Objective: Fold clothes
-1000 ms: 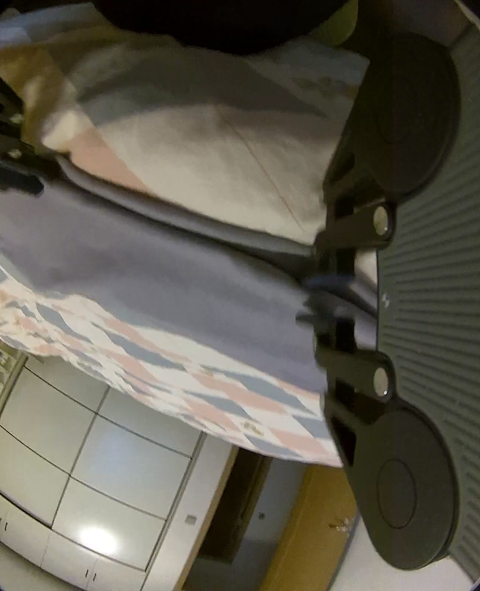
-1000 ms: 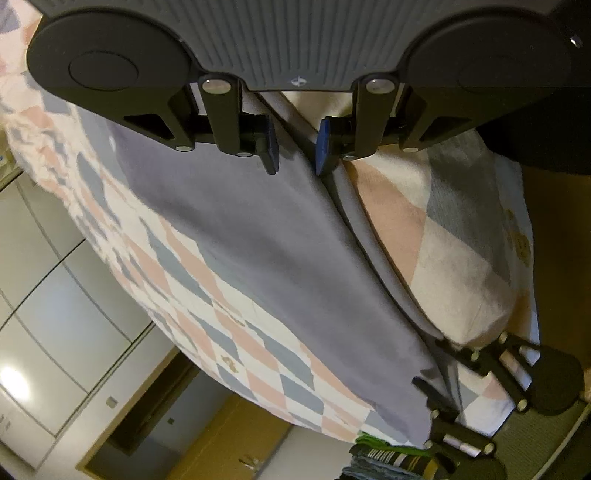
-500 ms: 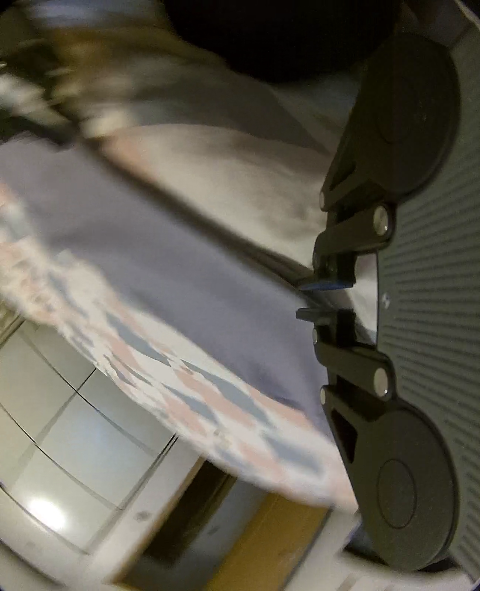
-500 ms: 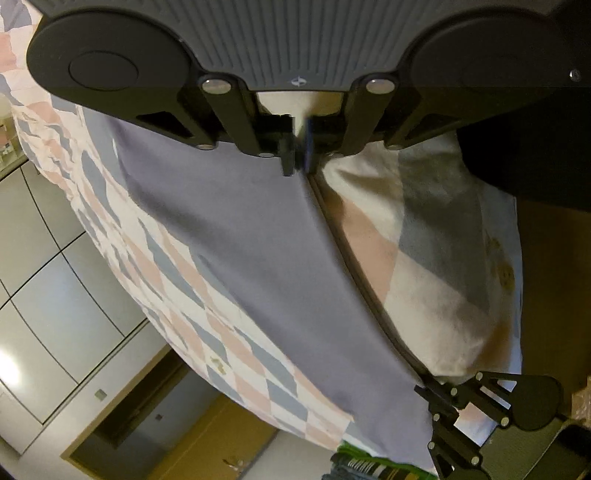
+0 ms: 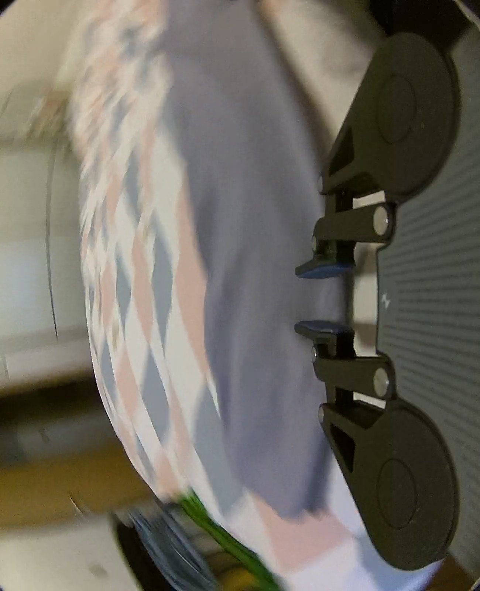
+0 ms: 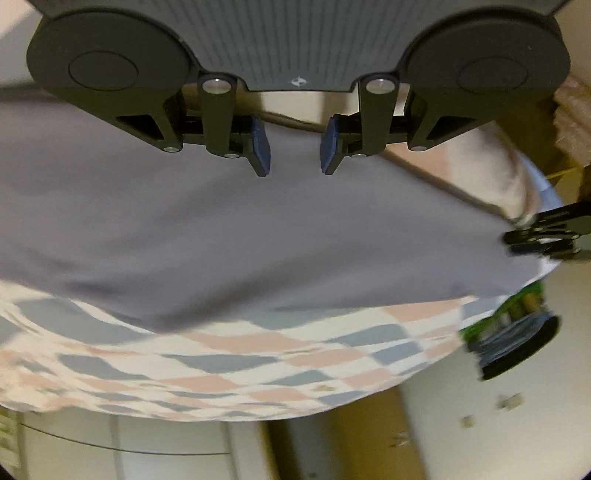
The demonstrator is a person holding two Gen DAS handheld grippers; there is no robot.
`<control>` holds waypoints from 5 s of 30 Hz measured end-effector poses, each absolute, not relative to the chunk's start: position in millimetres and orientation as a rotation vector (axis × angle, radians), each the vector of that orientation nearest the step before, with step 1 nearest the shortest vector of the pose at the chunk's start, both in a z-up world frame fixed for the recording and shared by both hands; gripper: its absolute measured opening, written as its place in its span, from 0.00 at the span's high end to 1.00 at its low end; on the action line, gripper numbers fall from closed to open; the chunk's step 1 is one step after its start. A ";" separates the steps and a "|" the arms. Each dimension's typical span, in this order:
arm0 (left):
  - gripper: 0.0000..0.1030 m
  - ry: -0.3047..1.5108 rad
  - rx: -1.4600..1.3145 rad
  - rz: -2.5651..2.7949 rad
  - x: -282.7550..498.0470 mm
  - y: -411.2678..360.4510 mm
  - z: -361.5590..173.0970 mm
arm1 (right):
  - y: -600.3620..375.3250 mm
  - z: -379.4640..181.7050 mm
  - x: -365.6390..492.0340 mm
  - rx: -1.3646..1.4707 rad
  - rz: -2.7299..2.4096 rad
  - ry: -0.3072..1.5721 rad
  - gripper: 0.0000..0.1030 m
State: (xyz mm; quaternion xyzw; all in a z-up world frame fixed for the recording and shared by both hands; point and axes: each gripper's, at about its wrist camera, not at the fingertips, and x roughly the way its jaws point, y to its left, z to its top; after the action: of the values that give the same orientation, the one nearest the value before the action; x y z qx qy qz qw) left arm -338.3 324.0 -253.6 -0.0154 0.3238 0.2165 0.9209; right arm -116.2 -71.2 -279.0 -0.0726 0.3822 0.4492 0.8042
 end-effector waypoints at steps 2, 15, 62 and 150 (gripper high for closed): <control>0.85 0.635 -0.105 0.478 -345.0 334.4 -242.8 | -80.8 -271.7 -112.8 -0.139 0.924 0.807 0.67; 0.55 0.780 -0.063 0.517 -324.1 276.3 -228.3 | -81.6 -272.9 -115.8 -0.146 0.953 0.838 0.66; 0.30 0.501 -0.624 0.537 -419.1 294.3 -209.9 | -57.3 -208.9 -192.4 -0.223 0.929 0.715 0.35; 0.62 0.677 -0.140 -0.255 -232.4 284.7 -226.6 | -19.4 -307.5 -14.4 0.416 1.218 1.159 0.93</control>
State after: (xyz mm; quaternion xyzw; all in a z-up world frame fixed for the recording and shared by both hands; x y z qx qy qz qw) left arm -232.4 284.7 -226.6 -0.0684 0.3311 -0.1248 0.9328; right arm -14.4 -19.4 -307.5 0.1829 0.5099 0.5357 0.6478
